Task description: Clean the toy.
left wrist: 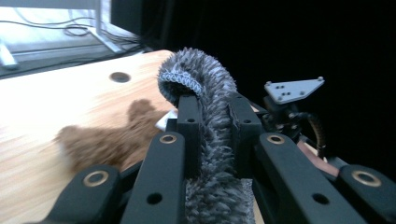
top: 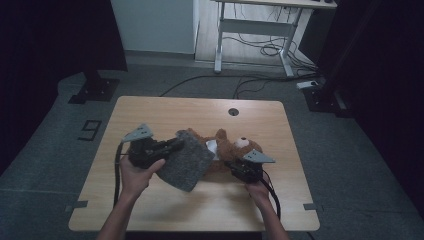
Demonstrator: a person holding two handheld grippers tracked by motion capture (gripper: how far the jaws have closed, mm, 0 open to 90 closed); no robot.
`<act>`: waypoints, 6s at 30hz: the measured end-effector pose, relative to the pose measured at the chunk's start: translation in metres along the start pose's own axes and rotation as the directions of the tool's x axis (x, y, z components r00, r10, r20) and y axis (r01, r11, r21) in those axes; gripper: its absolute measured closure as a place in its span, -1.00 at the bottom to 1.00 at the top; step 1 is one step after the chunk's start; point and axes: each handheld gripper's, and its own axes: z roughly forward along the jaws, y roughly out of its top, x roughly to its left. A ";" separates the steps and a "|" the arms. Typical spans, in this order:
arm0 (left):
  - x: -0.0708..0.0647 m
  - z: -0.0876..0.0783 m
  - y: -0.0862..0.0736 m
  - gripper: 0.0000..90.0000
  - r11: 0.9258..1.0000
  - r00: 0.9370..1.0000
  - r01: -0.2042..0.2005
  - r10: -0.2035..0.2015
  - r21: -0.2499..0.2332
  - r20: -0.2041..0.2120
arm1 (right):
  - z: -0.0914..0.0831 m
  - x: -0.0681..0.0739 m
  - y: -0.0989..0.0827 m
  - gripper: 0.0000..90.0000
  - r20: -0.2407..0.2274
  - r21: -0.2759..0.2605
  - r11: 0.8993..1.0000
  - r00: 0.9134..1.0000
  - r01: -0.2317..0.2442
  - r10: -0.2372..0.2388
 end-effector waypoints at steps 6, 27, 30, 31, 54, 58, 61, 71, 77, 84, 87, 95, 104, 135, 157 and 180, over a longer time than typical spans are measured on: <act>-0.005 0.055 0.000 0.72 0.998 1.000 0.008 -0.009 0.066 0.020 | -0.001 0.000 -0.001 0.48 -0.006 0.000 1.000 1.000 -0.004 0.004; 0.069 0.080 -0.072 0.73 0.954 0.963 0.167 -0.105 0.247 -0.249 | -0.004 0.000 -0.007 0.51 -0.027 -0.010 1.000 1.000 0.013 -0.014; 0.077 0.070 -0.080 0.73 0.951 0.957 0.193 -0.128 0.240 -0.261 | -0.005 -0.001 -0.008 0.51 -0.038 -0.011 1.000 0.999 0.011 -0.011; 0.078 0.068 -0.081 0.73 0.951 0.956 0.197 -0.133 0.237 -0.262 | -0.005 -0.001 -0.008 0.51 -0.040 -0.011 1.000 0.999 0.007 -0.007; 0.006 0.144 -0.044 0.72 0.965 0.995 0.042 -0.018 0.261 -0.095 | -0.005 -0.002 -0.009 0.51 -0.035 -0.005 1.000 0.999 -0.011 0.011; 0.015 0.138 -0.050 0.72 0.964 0.993 0.061 -0.032 0.257 -0.115 | -0.005 0.000 -0.009 0.51 -0.039 -0.001 1.000 0.999 -0.004 0.003; 0.021 0.130 -0.052 0.72 0.965 0.989 0.058 -0.021 0.256 -0.147 | -0.005 0.000 -0.009 0.51 -0.042 0.000 1.000 0.999 0.000 0.000; 0.063 0.090 -0.079 0.73 0.947 0.957 0.101 -0.009 0.305 -0.290 | -0.007 0.000 -0.010 0.51 -0.052 0.007 1.000 0.999 0.002 -0.002; 0.086 0.063 -0.097 0.73 0.936 0.937 0.153 -0.035 0.317 -0.348 | -0.007 -0.001 -0.011 0.51 -0.056 0.002 1.000 0.998 -0.002 0.002; 0.063 0.056 -0.070 0.74 0.967 0.964 0.099 -0.034 0.237 -0.264 | -0.007 -0.001 -0.011 0.51 -0.056 0.000 1.000 0.998 -0.007 0.007; 0.044 0.066 -0.057 0.74 0.971 0.975 0.048 0.005 0.233 -0.222 | -0.008 -0.001 -0.011 0.51 -0.056 0.004 1.000 0.998 -0.005 0.005; -0.017 0.106 -0.032 0.74 0.971 0.992 -0.078 0.099 0.226 -0.084 | -0.008 -0.001 -0.012 0.51 -0.056 0.003 1.000 0.998 -0.007 0.008; -0.014 0.142 -0.038 0.74 0.951 0.983 -0.074 0.120 0.299 -0.139 | -0.009 -0.001 -0.012 0.51 -0.054 0.008 1.000 0.999 0.001 0.000; 0.087 0.067 -0.089 0.75 0.941 0.930 0.160 -0.042 0.297 -0.365 | -0.009 -0.002 -0.014 0.51 -0.069 0.010 1.000 0.998 -0.007 0.008; -0.034 0.159 -0.026 0.75 0.954 0.979 -0.137 0.171 0.265 -0.111 | -0.009 0.001 -0.016 0.52 -0.063 0.015 1.000 0.998 -0.009 0.010; 0.069 0.094 -0.078 0.75 0.946 0.944 0.108 -0.002 0.306 -0.329 | -0.009 0.000 -0.019 0.52 -0.077 0.017 1.000 0.997 -0.002 0.003</act>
